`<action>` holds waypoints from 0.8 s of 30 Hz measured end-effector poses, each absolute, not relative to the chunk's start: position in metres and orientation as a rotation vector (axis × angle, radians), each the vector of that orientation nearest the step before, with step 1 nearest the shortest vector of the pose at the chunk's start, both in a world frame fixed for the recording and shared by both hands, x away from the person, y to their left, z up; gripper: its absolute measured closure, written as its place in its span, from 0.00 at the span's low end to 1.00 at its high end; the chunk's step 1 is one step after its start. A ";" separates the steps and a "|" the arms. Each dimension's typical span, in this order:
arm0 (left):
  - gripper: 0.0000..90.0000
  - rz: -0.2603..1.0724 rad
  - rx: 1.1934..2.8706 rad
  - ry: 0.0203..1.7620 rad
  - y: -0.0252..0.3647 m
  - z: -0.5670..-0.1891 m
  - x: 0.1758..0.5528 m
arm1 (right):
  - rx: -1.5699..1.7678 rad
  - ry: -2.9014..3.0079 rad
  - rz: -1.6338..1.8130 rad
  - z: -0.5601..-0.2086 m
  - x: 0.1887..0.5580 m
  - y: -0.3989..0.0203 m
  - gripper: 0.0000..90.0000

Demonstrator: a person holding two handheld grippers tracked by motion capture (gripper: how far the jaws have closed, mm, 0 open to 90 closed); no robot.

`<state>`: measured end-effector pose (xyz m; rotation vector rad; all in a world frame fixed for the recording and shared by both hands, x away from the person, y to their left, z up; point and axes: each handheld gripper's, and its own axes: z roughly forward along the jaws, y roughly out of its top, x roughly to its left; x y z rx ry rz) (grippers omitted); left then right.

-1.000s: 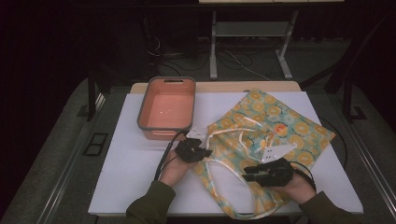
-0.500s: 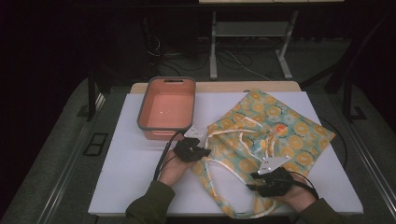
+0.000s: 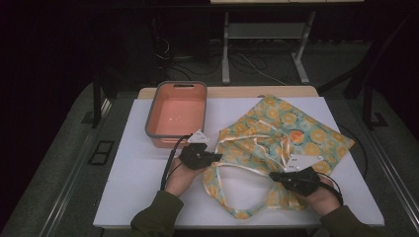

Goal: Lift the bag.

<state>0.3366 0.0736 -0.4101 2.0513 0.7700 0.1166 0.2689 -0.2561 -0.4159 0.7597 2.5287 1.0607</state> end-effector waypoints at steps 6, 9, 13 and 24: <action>0.99 0.142 1.996 0.726 0.076 -0.389 0.329 | 0.765 2.413 1.147 -0.398 0.280 -0.266 0.99; 0.99 0.159 1.948 0.695 0.076 -0.375 0.325 | 0.760 2.346 1.183 -0.384 0.281 -0.269 1.00; 0.99 0.183 1.904 0.656 0.077 -0.355 0.320 | 0.759 2.297 1.207 -0.372 0.283 -0.273 1.00; 0.99 0.249 1.794 0.591 0.088 -0.313 0.310 | 0.641 2.114 1.362 -0.314 0.275 -0.273 1.00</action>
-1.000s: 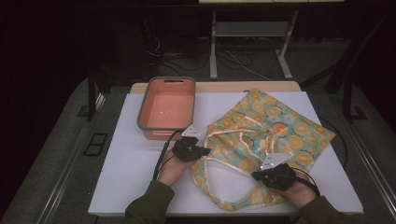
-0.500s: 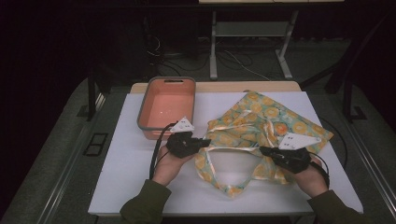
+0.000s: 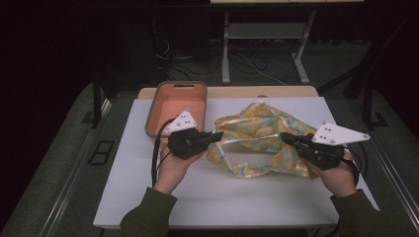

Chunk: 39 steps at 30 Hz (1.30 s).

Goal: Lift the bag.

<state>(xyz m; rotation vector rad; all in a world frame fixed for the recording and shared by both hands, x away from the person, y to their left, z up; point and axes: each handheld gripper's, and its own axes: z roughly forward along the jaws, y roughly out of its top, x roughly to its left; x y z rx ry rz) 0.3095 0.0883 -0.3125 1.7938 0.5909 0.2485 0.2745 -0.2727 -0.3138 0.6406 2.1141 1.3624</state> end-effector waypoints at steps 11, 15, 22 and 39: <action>0.99 0.270 1.832 0.642 0.073 -0.326 0.334 | 0.724 2.141 1.311 -0.326 0.305 -0.277 1.00; 0.99 0.275 1.820 0.676 0.063 -0.334 0.351 | 0.782 2.149 1.299 -0.334 0.319 -0.286 1.00; 0.99 0.366 1.874 0.756 0.031 -0.348 0.380 | 0.906 2.139 1.268 -0.349 0.351 -0.299 1.00; 0.99 0.436 2.022 0.987 -0.010 -0.414 0.441 | 1.155 2.240 1.124 -0.409 0.419 -0.302 0.99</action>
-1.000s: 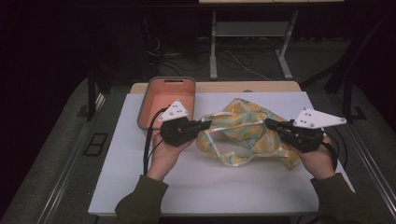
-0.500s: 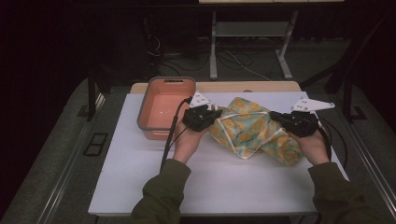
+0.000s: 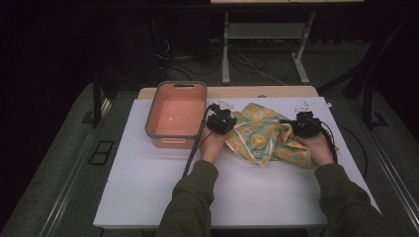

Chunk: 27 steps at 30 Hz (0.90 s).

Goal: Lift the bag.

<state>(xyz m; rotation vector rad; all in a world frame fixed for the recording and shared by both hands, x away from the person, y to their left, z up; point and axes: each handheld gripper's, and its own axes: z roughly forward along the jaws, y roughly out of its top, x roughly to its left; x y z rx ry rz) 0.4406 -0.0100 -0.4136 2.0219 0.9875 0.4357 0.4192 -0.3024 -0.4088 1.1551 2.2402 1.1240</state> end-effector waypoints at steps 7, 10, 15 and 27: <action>0.90 0.400 2.025 1.010 -0.012 -0.418 0.441 | 1.199 2.267 1.120 -0.419 0.426 -0.304 0.99; 0.78 0.385 1.996 0.993 -0.012 -0.411 0.436 | 1.215 2.249 1.177 -0.414 0.423 -0.308 0.92; 0.62 0.406 1.965 0.938 -0.012 -0.394 0.426 | 1.248 2.206 1.303 -0.401 0.417 -0.319 0.78; 0.43 0.365 1.903 0.858 0.020 -0.353 0.402 | 1.193 2.160 1.455 -0.359 0.395 -0.332 0.48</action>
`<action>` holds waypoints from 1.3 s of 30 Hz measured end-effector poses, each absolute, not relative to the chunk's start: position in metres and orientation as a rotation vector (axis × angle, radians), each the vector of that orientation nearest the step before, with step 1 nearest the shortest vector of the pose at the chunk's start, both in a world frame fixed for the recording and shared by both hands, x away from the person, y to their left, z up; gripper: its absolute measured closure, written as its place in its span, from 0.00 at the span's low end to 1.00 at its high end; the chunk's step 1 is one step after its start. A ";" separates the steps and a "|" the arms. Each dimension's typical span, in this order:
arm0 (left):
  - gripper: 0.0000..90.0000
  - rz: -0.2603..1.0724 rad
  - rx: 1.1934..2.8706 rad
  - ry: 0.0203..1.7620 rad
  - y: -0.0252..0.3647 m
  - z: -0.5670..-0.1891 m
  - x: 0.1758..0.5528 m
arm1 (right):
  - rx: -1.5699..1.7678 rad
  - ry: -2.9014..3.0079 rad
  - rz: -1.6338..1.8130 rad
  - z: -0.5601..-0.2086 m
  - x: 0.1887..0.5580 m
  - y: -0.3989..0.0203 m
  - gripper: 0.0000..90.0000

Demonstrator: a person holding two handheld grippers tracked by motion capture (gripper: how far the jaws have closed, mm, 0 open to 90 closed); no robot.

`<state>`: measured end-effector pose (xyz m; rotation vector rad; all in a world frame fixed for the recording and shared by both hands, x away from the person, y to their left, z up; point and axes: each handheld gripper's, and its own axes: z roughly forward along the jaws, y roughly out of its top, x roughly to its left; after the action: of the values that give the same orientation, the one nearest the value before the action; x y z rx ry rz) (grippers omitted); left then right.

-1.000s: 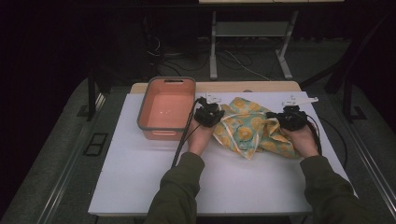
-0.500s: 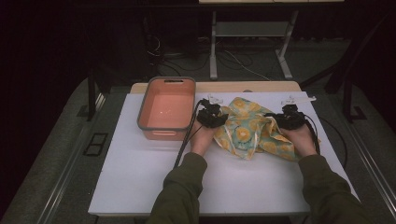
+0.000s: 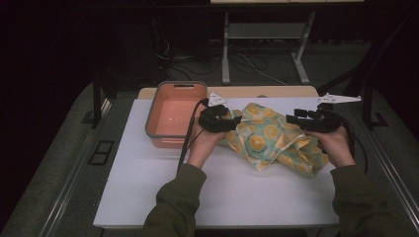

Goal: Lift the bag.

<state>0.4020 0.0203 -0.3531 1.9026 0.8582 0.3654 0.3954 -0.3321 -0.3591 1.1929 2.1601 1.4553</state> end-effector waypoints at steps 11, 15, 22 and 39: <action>0.32 0.353 1.964 0.789 0.052 -0.353 0.370 | 1.105 2.233 1.498 -0.348 0.367 -0.325 0.39; 0.30 0.322 1.963 0.750 0.073 -0.358 0.346 | 1.055 2.276 1.497 -0.352 0.350 -0.323 0.36; 0.23 0.306 1.981 0.704 0.115 -0.373 0.309 | 1.014 2.286 1.480 -0.367 0.321 -0.326 0.28; 0.00 0.278 2.002 0.719 0.162 -0.413 0.280 | 1.018 2.293 1.440 -0.419 0.275 -0.333 0.13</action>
<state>0.2800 0.1617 -0.4126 2.0021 0.7187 0.2784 0.2748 -0.3333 -0.4187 1.0182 2.2933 1.4396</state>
